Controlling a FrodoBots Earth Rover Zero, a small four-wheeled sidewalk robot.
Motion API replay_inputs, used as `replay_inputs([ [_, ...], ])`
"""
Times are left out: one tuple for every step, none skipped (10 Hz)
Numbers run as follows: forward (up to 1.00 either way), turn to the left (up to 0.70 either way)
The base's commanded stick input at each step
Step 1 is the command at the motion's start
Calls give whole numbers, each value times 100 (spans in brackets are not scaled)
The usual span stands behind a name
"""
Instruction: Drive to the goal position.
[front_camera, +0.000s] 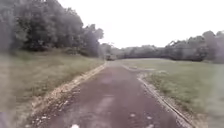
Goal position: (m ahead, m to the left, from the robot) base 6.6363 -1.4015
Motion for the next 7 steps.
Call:
replay_inputs([
  [100, -3],
  [100, -3],
  [100, -3],
  [100, -14],
  [100, -29],
  [100, -37],
  [100, -27],
])
